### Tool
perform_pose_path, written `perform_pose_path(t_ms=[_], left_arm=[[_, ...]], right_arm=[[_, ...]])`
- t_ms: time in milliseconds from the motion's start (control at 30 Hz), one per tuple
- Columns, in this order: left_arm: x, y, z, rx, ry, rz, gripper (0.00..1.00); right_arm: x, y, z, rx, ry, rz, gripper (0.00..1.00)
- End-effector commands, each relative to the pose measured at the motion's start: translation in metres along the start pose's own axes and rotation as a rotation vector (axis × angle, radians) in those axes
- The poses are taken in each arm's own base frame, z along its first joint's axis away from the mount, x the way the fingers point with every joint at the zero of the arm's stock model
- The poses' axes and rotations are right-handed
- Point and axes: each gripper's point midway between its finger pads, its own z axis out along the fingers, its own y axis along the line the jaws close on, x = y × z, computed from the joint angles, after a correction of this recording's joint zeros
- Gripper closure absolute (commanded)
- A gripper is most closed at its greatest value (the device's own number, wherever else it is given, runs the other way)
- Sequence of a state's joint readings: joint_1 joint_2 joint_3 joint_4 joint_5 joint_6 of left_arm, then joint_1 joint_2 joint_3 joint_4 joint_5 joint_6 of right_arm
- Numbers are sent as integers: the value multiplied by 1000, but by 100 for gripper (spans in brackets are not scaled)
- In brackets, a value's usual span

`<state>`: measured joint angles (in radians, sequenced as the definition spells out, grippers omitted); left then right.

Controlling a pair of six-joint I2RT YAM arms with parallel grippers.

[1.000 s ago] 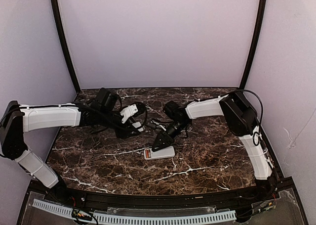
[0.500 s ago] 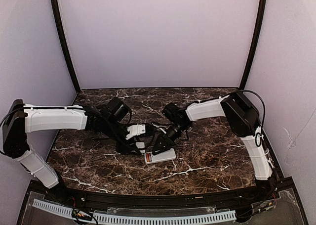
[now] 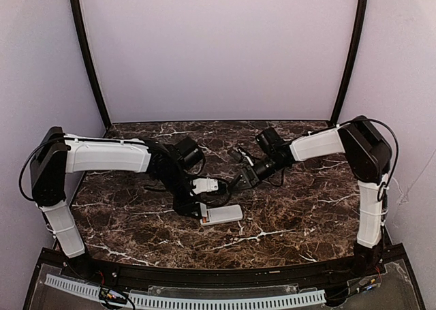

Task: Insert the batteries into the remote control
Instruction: Place the battery cover on the remote control without the battery cover.

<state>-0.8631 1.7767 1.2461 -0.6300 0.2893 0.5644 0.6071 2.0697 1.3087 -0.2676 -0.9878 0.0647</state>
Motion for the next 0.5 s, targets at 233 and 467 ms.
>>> perform_pose_path(t_ms=[233,467], left_arm=[[8,-2,10,-7,154,-25,54],[7,2,14,-21,171,-23,52]], right_arm=[[1,8,-18,-29,-76,33,64],[3,4,-17,-33,-76,42,64]])
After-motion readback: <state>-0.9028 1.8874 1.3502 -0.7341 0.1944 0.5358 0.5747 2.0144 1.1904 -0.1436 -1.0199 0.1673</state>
